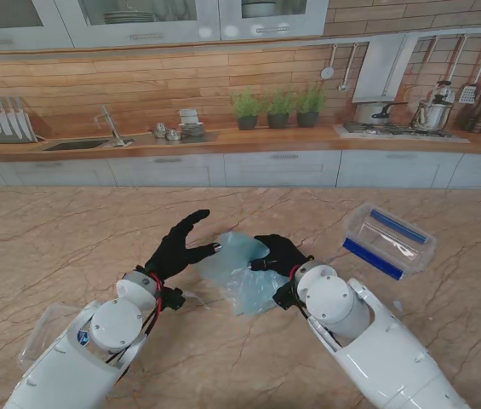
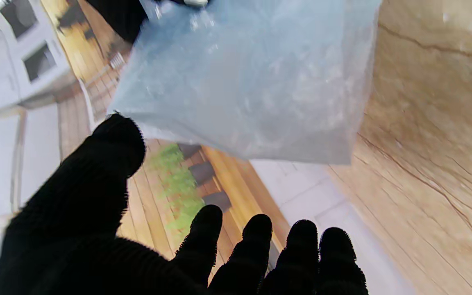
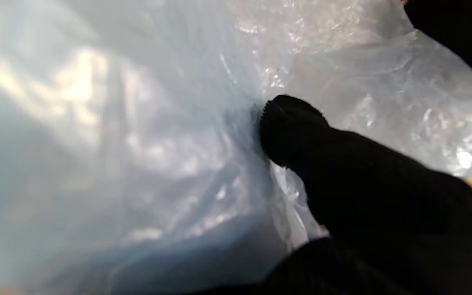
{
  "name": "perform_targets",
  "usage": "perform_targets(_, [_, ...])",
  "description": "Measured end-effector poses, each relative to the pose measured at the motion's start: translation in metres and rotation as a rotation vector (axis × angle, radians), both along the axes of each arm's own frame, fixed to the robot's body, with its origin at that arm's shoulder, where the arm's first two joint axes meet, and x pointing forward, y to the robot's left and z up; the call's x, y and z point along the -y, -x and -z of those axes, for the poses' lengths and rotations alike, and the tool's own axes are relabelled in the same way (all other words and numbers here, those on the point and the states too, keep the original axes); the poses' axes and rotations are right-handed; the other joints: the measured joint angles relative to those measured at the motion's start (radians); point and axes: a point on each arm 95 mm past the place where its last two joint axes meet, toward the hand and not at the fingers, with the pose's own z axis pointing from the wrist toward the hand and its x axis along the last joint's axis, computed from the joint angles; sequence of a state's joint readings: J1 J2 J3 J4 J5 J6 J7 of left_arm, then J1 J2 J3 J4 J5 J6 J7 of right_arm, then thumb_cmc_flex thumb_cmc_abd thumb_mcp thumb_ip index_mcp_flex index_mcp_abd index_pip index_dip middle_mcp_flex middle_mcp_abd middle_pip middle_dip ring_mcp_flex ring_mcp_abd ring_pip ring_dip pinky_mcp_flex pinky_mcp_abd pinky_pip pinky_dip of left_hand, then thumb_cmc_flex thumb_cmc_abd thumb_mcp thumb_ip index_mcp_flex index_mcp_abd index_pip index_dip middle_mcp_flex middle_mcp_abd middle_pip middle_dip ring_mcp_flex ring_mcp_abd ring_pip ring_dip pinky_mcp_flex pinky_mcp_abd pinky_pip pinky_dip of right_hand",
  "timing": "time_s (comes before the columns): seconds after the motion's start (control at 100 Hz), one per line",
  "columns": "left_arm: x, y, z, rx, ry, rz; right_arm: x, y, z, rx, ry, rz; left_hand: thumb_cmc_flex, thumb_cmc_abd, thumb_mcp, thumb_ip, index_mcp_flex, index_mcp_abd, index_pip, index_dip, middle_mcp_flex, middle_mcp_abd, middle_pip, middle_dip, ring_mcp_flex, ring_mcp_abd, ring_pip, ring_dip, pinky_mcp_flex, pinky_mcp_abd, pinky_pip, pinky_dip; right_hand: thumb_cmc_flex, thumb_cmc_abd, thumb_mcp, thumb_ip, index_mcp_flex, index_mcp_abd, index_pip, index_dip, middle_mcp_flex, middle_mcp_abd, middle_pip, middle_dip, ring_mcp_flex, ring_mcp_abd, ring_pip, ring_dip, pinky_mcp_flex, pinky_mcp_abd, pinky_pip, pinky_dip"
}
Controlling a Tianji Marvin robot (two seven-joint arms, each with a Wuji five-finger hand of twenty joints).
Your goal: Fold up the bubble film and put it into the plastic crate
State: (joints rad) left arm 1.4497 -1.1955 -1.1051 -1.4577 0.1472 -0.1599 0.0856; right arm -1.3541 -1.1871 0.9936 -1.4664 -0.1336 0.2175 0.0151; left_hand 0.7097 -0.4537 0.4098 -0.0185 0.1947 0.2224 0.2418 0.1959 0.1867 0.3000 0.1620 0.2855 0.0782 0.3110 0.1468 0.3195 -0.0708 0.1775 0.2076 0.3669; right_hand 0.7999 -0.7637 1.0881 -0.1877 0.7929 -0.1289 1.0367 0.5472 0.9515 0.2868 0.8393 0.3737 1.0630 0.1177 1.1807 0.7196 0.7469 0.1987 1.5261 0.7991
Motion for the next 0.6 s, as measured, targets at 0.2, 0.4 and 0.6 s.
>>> perform_targets(0.2, [-0.0007,0.0009,0.0014,0.054,-0.086,0.134,-0.0032,0.0059,-0.0005,0.076,0.053,-0.07,-0.085,-0.001,-0.011,0.0,0.0,0.0,-0.09,-0.06,-0.023,0.0,-0.059,-0.041,-0.027,-0.018,-0.067,-0.037,0.006,-0.016,-0.102,-0.013,0.0,0.0,0.0,0.0,0.0,0.0,0.0,0.0,0.0,0.0,0.0,0.01,0.0,0.0,0.003,0.0,-0.001,0.0,0.0,0.001])
perform_targets(0.4, [0.0,-0.0008,0.004,0.038,-0.019,0.227,-0.0041,0.0083,-0.0013,0.122,0.084,-0.108,-0.101,-0.002,-0.01,0.0,0.0,-0.029,-0.118,-0.072,-0.033,0.0,-0.071,-0.044,-0.028,-0.029,-0.078,-0.04,0.006,-0.019,-0.122,-0.015,0.0,0.0,0.0,0.0,0.0,0.0,0.0,0.001,0.0,0.0,0.0,0.01,0.0,-0.001,0.011,0.001,-0.001,0.0,0.0,0.011])
perform_targets(0.6, [0.0007,-0.0016,0.0048,0.072,-0.013,0.261,-0.0044,0.0094,-0.0021,0.155,0.1,-0.133,-0.114,-0.002,0.004,0.0,0.0,-0.075,-0.118,-0.07,-0.033,-0.025,-0.071,-0.042,-0.028,-0.031,-0.07,-0.04,0.007,-0.019,-0.125,-0.024,0.0,0.0,0.0,0.0,0.0,0.0,0.0,0.002,0.0,0.0,0.0,0.011,0.0,-0.001,0.011,0.009,-0.002,0.0,0.0,0.012])
